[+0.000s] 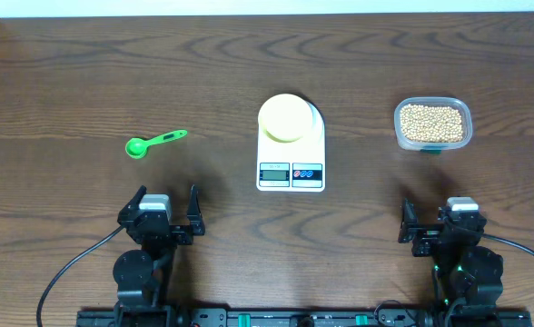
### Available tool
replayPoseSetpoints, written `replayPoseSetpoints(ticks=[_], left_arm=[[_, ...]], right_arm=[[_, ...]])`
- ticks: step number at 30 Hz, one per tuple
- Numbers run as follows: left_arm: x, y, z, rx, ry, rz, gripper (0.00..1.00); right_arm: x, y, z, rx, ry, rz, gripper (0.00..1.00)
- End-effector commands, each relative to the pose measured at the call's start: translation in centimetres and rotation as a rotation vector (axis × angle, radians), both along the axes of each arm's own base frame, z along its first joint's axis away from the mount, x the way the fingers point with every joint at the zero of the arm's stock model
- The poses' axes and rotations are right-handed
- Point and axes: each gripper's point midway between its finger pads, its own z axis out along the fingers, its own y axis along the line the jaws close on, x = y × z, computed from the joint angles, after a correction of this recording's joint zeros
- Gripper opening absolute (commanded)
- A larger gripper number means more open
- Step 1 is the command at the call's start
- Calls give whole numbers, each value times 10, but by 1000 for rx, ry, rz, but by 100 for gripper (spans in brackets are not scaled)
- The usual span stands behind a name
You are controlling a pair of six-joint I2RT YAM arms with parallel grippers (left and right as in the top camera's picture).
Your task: Scoop item into bowl and weigh 50g on scale
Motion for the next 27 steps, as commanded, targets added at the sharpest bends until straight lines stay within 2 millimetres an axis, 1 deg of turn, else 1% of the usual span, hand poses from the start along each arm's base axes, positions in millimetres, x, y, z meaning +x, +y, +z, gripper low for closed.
replayPoseSetpoints(ticks=[1,19,22,24,26,27], left_arm=[[1,3,-12,-4,23,16,98],[1,3,-12,-3,23,16,98],[2,3,-6,23,-4,13,98],[2,3,-5,26,-7,11,98],[4,3,8,18,-61,11,98],[5,3,22,11,-116,14,98]], right_arm=[[0,1,0,-10,-4,11,99],[0,1,0,-10,-4,11,99],[0,1,0,-10,-4,11,99],[0,1,0,-10,-4,11,99],[0,1,0,-10,-4,11,99],[0,1,0,-10,-4,11,99]])
